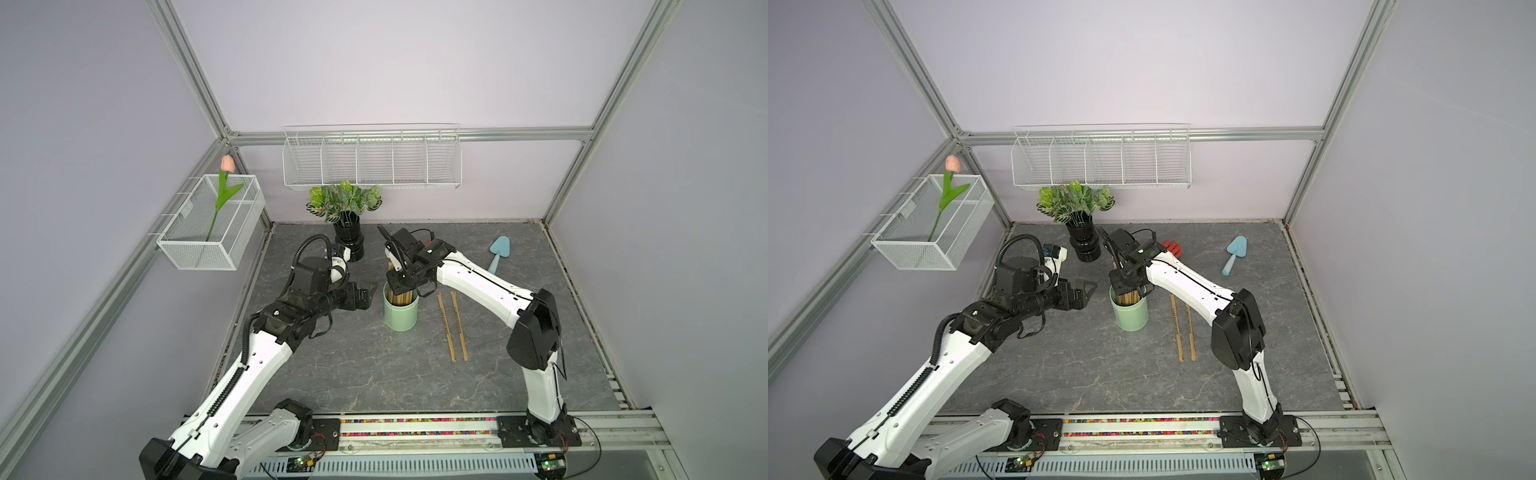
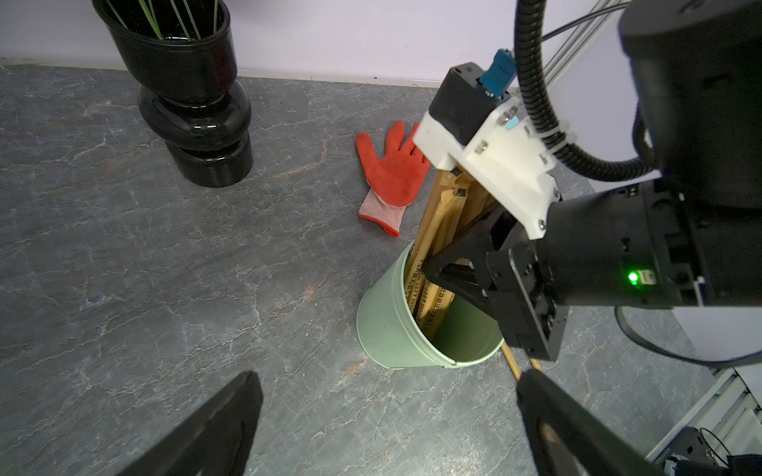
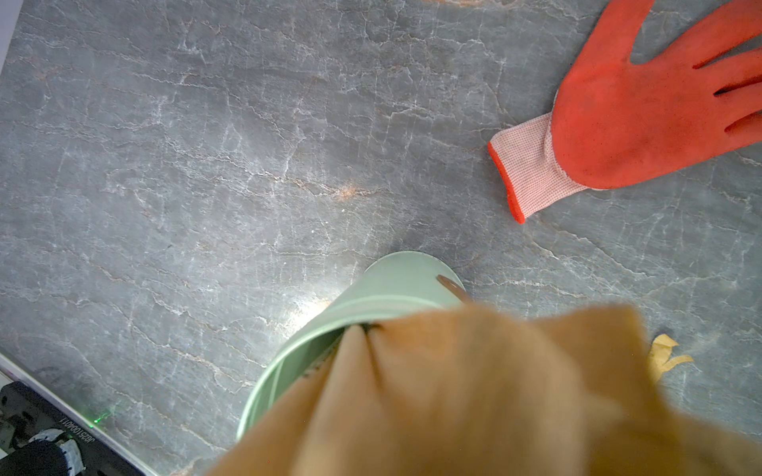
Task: Take the straws out of the storage container
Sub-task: Pick up the straw from the container.
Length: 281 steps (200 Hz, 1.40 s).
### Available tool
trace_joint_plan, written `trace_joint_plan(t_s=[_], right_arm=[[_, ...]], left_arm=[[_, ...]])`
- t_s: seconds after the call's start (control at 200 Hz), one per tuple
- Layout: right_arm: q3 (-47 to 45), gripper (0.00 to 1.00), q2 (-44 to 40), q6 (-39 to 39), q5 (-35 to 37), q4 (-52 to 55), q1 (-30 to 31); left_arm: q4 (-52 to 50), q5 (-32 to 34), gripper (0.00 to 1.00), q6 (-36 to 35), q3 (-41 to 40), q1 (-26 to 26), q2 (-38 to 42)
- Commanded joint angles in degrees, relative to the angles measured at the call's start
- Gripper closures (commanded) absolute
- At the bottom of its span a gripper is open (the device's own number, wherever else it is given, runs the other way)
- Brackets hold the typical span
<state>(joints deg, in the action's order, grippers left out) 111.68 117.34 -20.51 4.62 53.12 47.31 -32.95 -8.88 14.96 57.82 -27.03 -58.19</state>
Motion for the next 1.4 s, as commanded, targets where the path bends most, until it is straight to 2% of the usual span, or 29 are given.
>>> trace_joint_plan(t_s=[0.0, 0.78, 1.399], right_arm=[[1.0, 0.87, -2.5, 0.5, -0.1, 1.2, 0.4], [-1.8, 0.87, -12.1, 1.4, 1.1, 0.6, 1.3], [14.7, 0.87, -21.3, 6.9, 0.6, 10.2, -0.7]], left_arm=[[-0.1, -0.3, 0.00, 0.1, -0.2, 0.0, -0.1], [-0.2, -0.6, 0.00, 0.2, -0.2, 0.0, -0.3], [-0.2, -0.4, 0.00, 0.1, -0.1, 0.0, -0.6]])
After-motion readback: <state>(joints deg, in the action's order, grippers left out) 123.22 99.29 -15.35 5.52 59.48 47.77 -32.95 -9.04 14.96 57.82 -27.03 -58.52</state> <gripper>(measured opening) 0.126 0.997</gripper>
